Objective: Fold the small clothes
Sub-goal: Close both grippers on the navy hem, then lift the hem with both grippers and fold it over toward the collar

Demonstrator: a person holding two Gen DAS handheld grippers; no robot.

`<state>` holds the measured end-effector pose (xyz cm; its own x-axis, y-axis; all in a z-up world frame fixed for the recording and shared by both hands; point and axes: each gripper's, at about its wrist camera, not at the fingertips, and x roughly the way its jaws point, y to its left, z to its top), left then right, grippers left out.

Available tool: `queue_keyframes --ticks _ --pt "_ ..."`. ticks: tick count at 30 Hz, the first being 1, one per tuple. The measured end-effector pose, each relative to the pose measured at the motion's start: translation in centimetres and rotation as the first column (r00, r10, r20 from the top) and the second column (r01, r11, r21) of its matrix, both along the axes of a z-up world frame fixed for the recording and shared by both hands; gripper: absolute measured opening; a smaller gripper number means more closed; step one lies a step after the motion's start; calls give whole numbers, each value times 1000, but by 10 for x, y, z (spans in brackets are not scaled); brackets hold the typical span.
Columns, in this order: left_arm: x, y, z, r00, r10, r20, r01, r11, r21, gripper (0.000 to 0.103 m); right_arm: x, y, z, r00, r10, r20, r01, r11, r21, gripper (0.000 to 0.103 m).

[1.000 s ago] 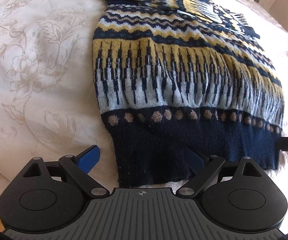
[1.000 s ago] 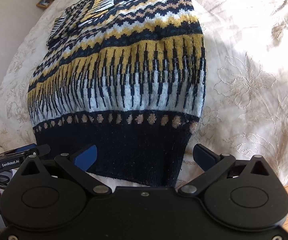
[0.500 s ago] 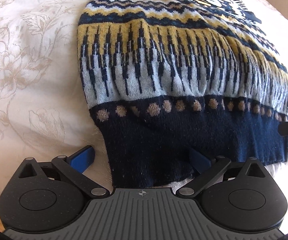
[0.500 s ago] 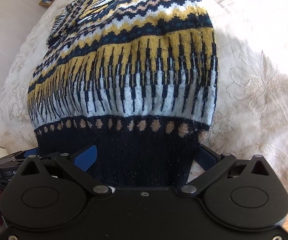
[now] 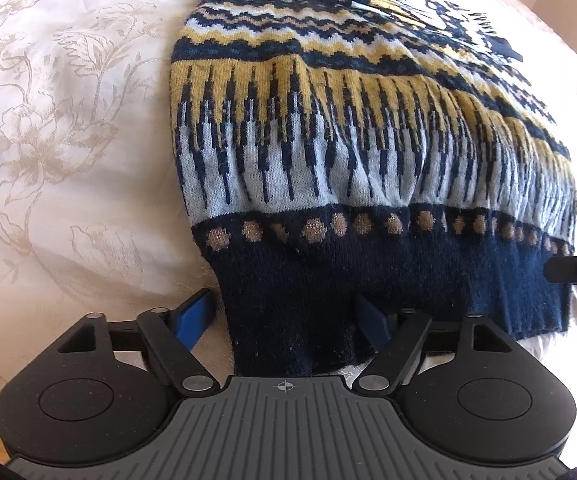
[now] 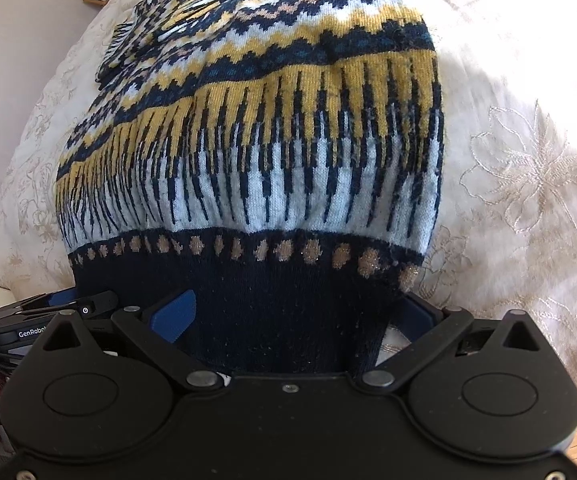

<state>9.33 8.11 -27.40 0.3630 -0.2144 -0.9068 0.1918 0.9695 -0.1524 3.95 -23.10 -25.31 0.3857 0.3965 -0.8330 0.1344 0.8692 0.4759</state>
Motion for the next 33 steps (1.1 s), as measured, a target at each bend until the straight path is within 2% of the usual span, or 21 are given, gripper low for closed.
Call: queue_keyframes --ticks 2,5,7,8,9,10,11,12,14,24,29,33 --pt "-1 -1 2 1000 -13 -2 13 1000 -10 56 -1 -1 1 1000 -1 1 1 1000 -2 100" --pt "-1 -4 4 1000 -25 -3 25 1000 -17 47 -4 -5 2 1000 -11 4 11 1000 0 86" --pt "0 -6 4 1000 -21 -7 21 999 -27 41 -7 -11 2 999 -34 1 34 999 2 58" --pt "0 -6 4 1000 -18 -9 18 999 -34 36 -8 -14 1 999 -45 -7 46 999 9 49" --pt "0 -6 5 1000 -16 -9 15 999 -40 34 -9 -18 -1 998 -56 -19 57 998 25 32" --pt "0 -6 5 1000 -12 -10 12 999 -44 28 -11 -21 -2 997 -66 -25 67 997 42 24" --pt "-1 -5 7 1000 -11 -10 10 999 -50 21 -13 -23 -2 997 -73 -24 74 996 55 20" --pt "-1 -5 8 1000 -8 -10 8 998 -56 20 -15 -24 -1 997 -76 -25 78 995 67 14" --pt "-3 -1 14 1000 14 1 -14 998 -62 12 -18 -25 2 997 -77 -22 78 994 80 13" --pt "-5 20 66 992 90 84 -73 980 -184 10 -28 -41 55 990 -108 96 89 979 182 12" --pt "10 26 99 979 153 138 -113 958 -264 10 -16 -48 85 976 -143 164 106 972 212 12" --pt "29 27 126 964 172 202 -107 949 -298 10 3 -53 104 961 -181 209 130 963 236 12"
